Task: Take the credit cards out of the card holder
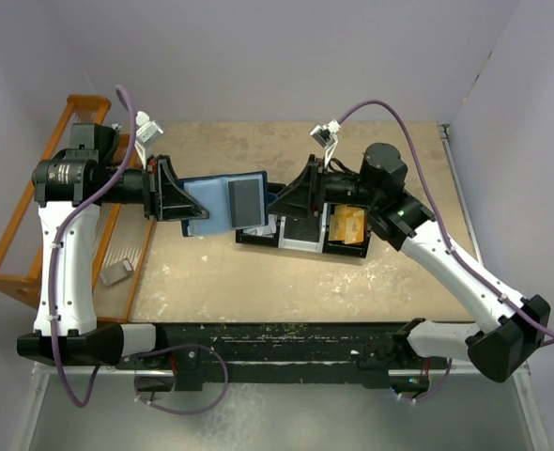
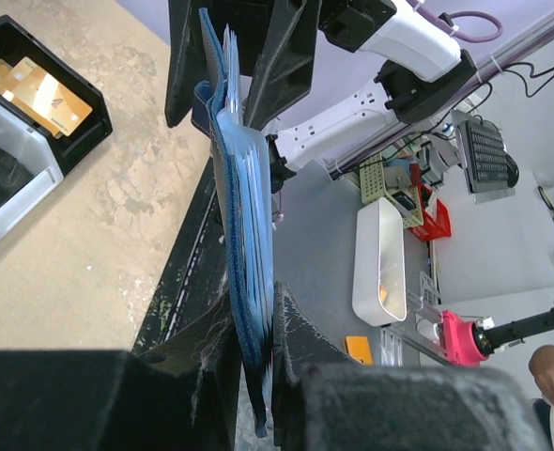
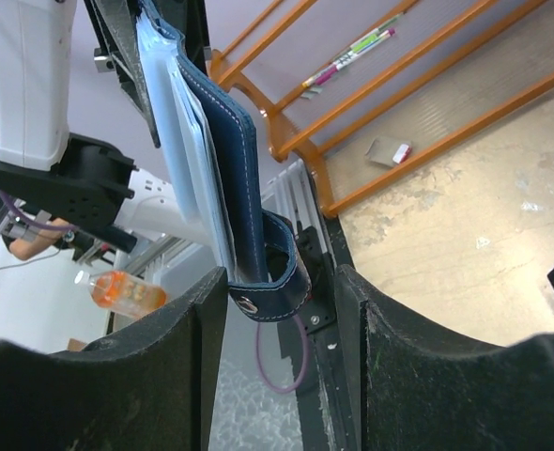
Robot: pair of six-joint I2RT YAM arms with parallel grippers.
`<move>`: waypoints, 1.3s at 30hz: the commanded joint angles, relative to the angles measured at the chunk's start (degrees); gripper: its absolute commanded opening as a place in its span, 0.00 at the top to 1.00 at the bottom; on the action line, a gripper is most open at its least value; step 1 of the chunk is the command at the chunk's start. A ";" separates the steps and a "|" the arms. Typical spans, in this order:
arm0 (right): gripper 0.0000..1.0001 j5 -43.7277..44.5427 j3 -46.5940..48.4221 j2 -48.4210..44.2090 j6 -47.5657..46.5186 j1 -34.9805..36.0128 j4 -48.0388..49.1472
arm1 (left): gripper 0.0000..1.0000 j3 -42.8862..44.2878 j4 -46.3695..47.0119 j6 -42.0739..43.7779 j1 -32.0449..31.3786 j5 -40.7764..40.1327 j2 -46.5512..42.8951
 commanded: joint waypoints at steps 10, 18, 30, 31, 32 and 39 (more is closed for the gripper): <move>0.40 -3.75 0.96 -1.73 0.44 0.04 5.07 | 0.98 2.47 -2.13 3.57 0.28 2.56 -0.57; 0.52 -3.47 1.53 -0.43 0.66 -0.02 5.08 | 0.98 3.52 -2.25 3.68 0.30 3.81 -0.30; 0.60 -0.20 -0.41 0.18 5.82 0.08 13.37 | 0.96 3.29 -2.24 3.71 0.19 5.15 -1.05; 0.56 1.18 -0.77 -0.19 6.31 0.23 14.02 | 0.96 3.28 -2.27 3.74 0.19 5.17 -0.93; 0.54 1.73 -1.17 -0.50 6.62 0.55 15.23 | 0.96 3.20 -2.18 3.77 0.19 5.17 -0.87; 0.49 5.51 0.02 -1.39 5.20 3.17 14.66 | 0.96 3.27 -2.29 3.86 0.11 8.00 -0.43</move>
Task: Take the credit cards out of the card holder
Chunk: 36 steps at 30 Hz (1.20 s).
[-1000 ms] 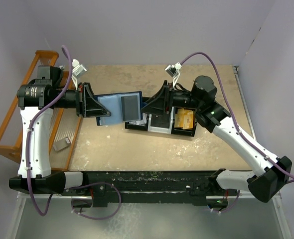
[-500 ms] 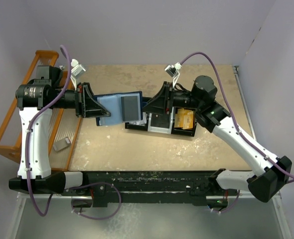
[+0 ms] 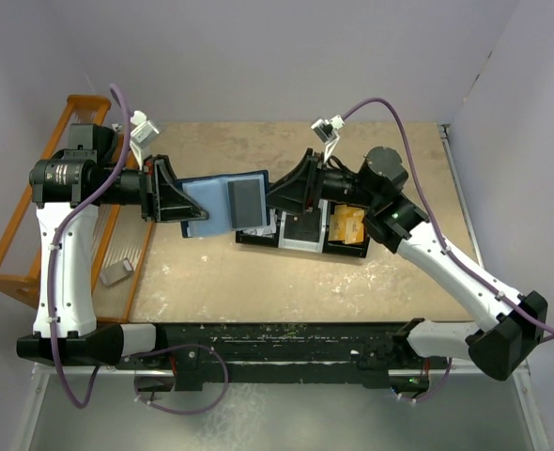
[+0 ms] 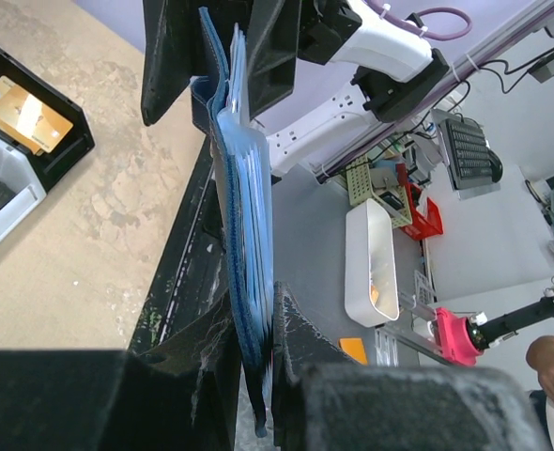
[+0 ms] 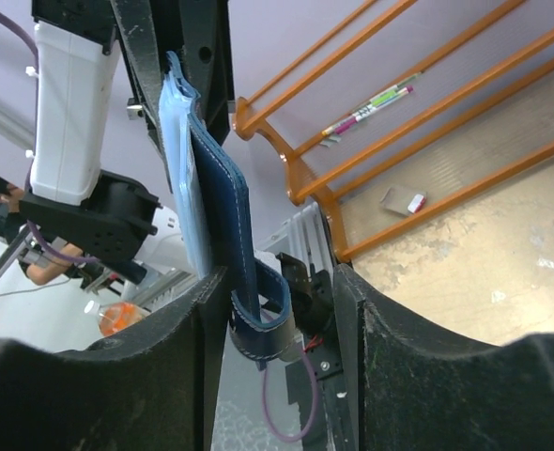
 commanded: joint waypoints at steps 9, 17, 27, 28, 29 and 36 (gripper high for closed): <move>0.44 3.72 0.17 -0.98 1.26 3.12 7.25 | 0.96 2.01 1.51 0.08 -0.86 6.40 -1.44; 0.30 -1.16 -1.43 -6.62 -2.80 1.61 2.16 | 0.96 1.45 7.41 -5.64 -0.85 6.42 -2.52; 0.23 -12.31 -2.83 -9.55 -1.17 -2.68 5.08 | 0.96 -3.25 20.08 -16.78 -0.86 7.13 -5.54; 0.23 -12.57 -2.81 -9.52 -0.59 -2.65 6.30 | 0.96 -3.85 21.34 -17.84 -0.86 7.32 -5.93; 0.24 -12.46 -2.57 -9.19 0.13 -2.64 7.23 | 0.96 -4.35 22.69 -19.06 -0.86 7.54 -6.27; 0.24 -10.08 -0.84 -4.91 2.57 -2.29 12.39 | 0.97 -9.03 34.19 -28.30 -0.86 7.71 -8.93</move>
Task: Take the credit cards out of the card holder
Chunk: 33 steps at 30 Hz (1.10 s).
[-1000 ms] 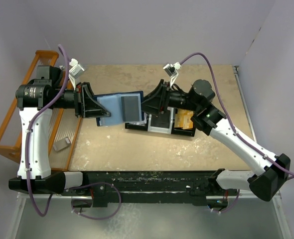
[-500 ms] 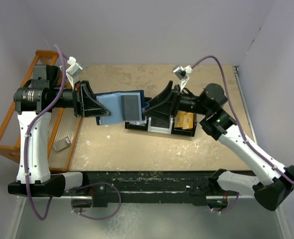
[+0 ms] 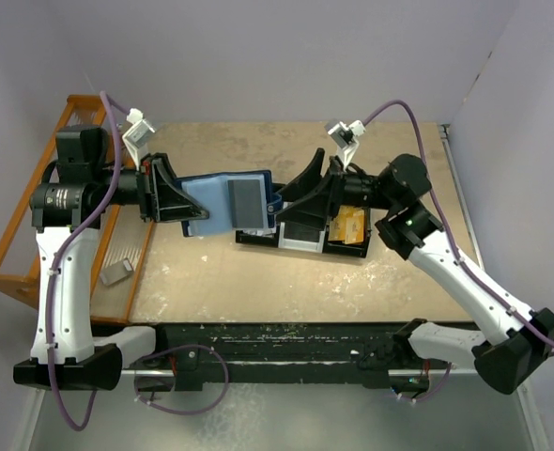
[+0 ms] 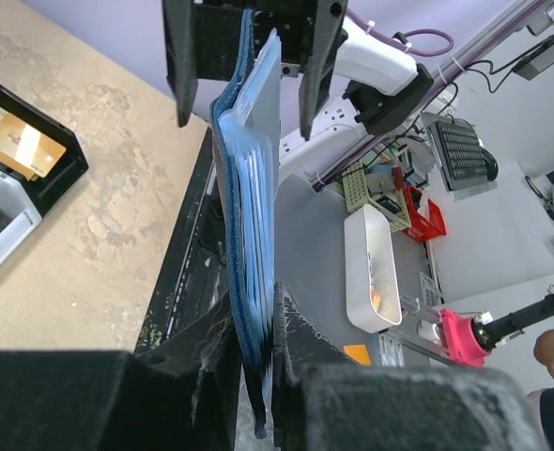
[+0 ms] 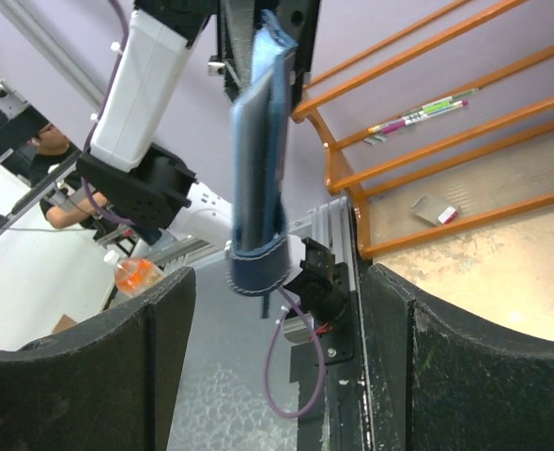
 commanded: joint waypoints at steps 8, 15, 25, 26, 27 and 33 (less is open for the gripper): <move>0.30 -0.07 7.59 4.82 0.69 0.42 -0.19 | 0.97 -2.46 10.24 -7.08 -0.29 5.07 -2.38; 0.30 -3.56 9.31 6.89 4.01 0.37 4.31 | 0.97 -2.28 10.06 -7.29 -0.29 4.89 -2.60; 0.31 -6.95 8.11 6.73 7.67 0.37 9.92 | 0.97 -1.93 10.21 -7.52 -0.29 4.97 -2.17; 0.32 -7.21 7.79 6.82 8.79 0.39 11.76 | 0.97 -1.90 10.27 -7.59 -0.29 5.03 -2.16; 0.34 -7.10 7.65 6.96 9.49 0.43 12.61 | 0.97 -1.91 10.36 -7.68 -0.29 5.04 -2.17; 0.47 -4.06 8.88 8.68 9.84 0.37 13.01 | 0.97 -1.84 10.74 -7.99 -0.29 5.12 -2.29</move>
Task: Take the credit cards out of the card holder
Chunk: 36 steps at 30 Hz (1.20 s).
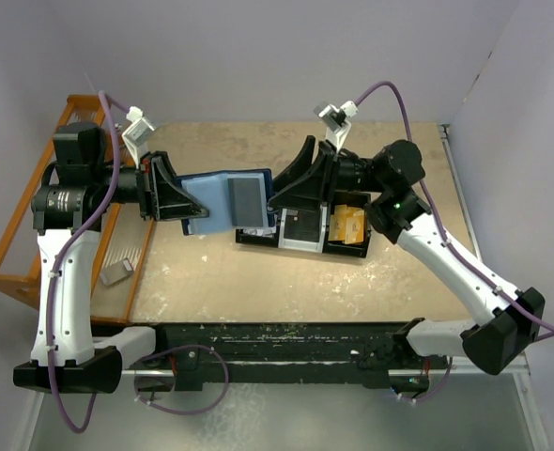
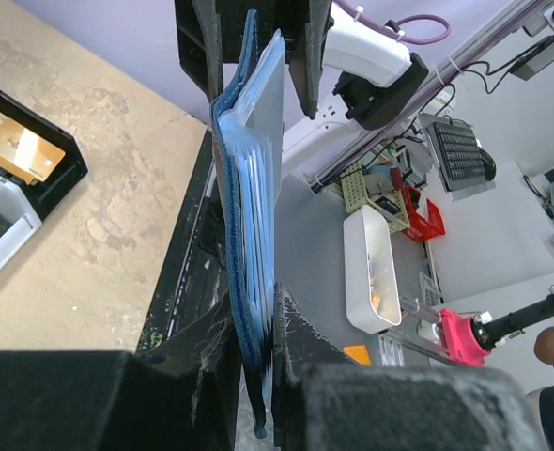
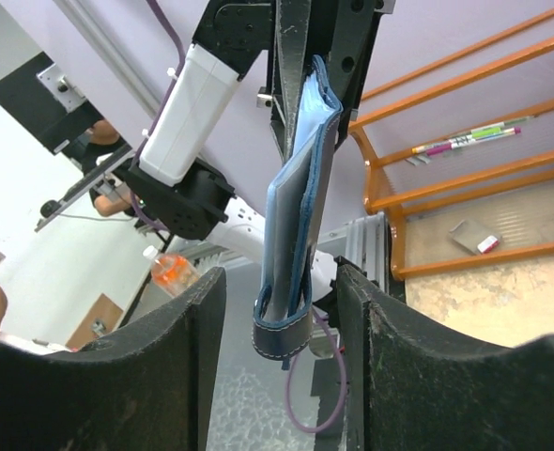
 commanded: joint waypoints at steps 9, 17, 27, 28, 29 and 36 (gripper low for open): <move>0.66 3.37 2.10 0.37 0.10 0.17 0.12 | 0.97 0.85 3.09 -1.76 -0.24 5.13 -1.12; 0.68 1.05 1.22 -0.15 0.39 0.18 3.17 | 0.97 0.59 5.35 -4.02 -0.27 6.20 -1.57; 0.72 -1.89 -0.40 -0.50 2.35 0.15 4.85 | 0.97 -2.14 13.26 -10.78 -0.29 7.67 -3.10; 0.73 -1.71 -0.29 -0.40 2.37 0.15 4.83 | 0.97 -2.46 14.37 -11.77 -0.29 7.85 -3.26; 0.75 -1.48 -0.17 -0.27 2.36 0.23 4.83 | 0.97 -2.92 15.60 -12.78 -0.29 8.06 -3.44; 0.84 -0.87 -0.67 0.02 3.29 0.19 8.42 | 0.97 -4.40 21.98 -18.38 -0.28 8.95 -4.52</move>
